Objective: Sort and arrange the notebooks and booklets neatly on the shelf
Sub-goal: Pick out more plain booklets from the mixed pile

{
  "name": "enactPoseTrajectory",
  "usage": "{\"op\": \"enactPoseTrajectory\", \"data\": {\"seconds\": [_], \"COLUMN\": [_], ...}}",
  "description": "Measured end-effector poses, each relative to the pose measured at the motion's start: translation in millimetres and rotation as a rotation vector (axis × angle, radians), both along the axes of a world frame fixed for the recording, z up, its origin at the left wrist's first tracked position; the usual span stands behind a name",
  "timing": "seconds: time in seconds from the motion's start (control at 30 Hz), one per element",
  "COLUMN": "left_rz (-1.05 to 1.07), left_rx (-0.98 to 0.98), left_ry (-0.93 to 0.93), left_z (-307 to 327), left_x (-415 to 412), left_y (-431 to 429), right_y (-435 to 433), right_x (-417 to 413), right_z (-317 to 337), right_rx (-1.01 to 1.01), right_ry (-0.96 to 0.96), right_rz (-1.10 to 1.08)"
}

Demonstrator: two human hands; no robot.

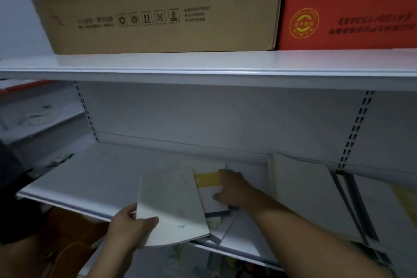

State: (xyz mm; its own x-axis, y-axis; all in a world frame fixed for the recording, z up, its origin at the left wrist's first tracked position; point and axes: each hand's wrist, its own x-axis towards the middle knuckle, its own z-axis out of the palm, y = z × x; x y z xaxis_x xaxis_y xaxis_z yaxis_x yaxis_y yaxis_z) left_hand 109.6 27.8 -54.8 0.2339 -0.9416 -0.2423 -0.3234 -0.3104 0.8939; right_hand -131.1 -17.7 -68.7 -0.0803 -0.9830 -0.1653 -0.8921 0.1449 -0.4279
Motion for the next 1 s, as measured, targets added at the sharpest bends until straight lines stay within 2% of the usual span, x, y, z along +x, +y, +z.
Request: {"op": "enactPoseTrajectory", "data": {"seconds": [0.13, 0.23, 0.37, 0.43, 0.53, 0.7, 0.8, 0.87, 0.93, 1.0], "left_rz": [0.007, -0.023, -0.048, -0.065, -0.117, -0.215, -0.367, -0.455, -0.488, -0.500], "left_rx": [-0.033, -0.046, -0.025, -0.002, -0.038, -0.128, -0.093, -0.084, -0.110, -0.125], "left_ry": [0.067, 0.075, 0.174, 0.292, 0.436, 0.491, 0.500, 0.463, 0.323, 0.142], "left_z": [0.4, -1.2, 0.3, 4.5, 15.0, 26.2, 24.9, 20.6, 8.9, -1.0], "left_x": [-4.8, -5.7, -1.7, -0.4, -11.9, -83.1, -148.6, -192.1, -225.4, -244.0], "left_y": [1.9, 2.9, 3.5, 0.9, -1.3, -7.2, -3.0, 5.4, 10.7, 17.0], "right_y": [0.1, 1.5, 2.2, 8.4, 39.1, 130.9, 192.3, 224.3, 245.6, 260.7], "right_x": [1.2, 0.4, -4.3, -10.9, -29.4, -97.5, -143.1, -168.1, -186.1, -197.6], "right_z": [0.4, 3.7, 11.6, 22.6, 45.9, 54.0, 33.1, 22.6, 16.3, 10.3], "right_rx": [0.016, 0.063, 0.044, 0.040, 0.010, -0.405, -0.670, -0.760, -0.774, -0.638], "right_ry": [-0.102, -0.111, -0.205, -0.353, -0.768, -1.194, -1.229, -1.211, -1.064, -0.772], "right_rz": [-0.035, -0.066, -0.197, -0.233, -0.320, -0.642, -0.915, -1.050, -1.120, -1.121]}}
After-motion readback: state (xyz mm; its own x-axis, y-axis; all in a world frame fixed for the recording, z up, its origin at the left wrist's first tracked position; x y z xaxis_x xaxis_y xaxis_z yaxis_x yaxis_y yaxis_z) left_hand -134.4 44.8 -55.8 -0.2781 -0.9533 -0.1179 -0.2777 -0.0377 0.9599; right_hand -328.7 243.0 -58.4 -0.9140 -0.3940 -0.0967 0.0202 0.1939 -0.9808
